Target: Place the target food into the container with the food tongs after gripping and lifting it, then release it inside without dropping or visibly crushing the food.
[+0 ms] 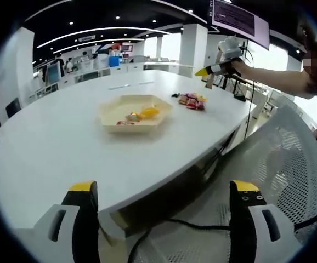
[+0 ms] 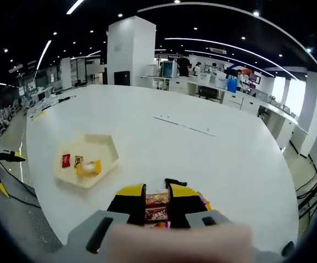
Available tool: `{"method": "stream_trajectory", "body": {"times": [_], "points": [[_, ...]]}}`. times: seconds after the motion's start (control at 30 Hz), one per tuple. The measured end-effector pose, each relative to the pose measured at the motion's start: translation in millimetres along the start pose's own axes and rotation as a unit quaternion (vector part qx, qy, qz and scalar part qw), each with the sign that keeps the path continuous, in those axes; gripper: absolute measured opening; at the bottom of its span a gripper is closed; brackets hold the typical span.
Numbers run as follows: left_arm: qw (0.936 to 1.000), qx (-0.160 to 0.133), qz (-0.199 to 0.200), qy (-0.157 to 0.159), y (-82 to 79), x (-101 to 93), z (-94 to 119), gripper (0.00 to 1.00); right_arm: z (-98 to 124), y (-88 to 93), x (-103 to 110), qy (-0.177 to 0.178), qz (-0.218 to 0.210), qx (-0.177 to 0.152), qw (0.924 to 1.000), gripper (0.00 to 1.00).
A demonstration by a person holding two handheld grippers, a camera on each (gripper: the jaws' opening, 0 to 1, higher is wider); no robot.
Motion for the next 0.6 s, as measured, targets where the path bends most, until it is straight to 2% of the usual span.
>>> {"method": "stream_trajectory", "body": {"times": [0.37,0.6], "points": [[1.0000,-0.006,-0.002,-0.001,-0.9,0.3,0,0.97,-2,-29.0,8,-0.006,-0.003,-0.011,0.9999,0.15],[0.9999,-0.010,-0.002,-0.002,-1.4,0.3,1,0.96,-18,-52.3,32,-0.027,-0.002,-0.028,0.9992,0.15]]}}
Point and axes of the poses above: the point that each gripper's makers call its tool centre point, and the gripper's own axes: z roughly backward along the fingers, x roughly to its left, y roughly out of its underside, the point moved 10 cm from there along z, roughly backward along the fingers, and after that the axes turned 10 degrees about y, right-handed, at the moved point
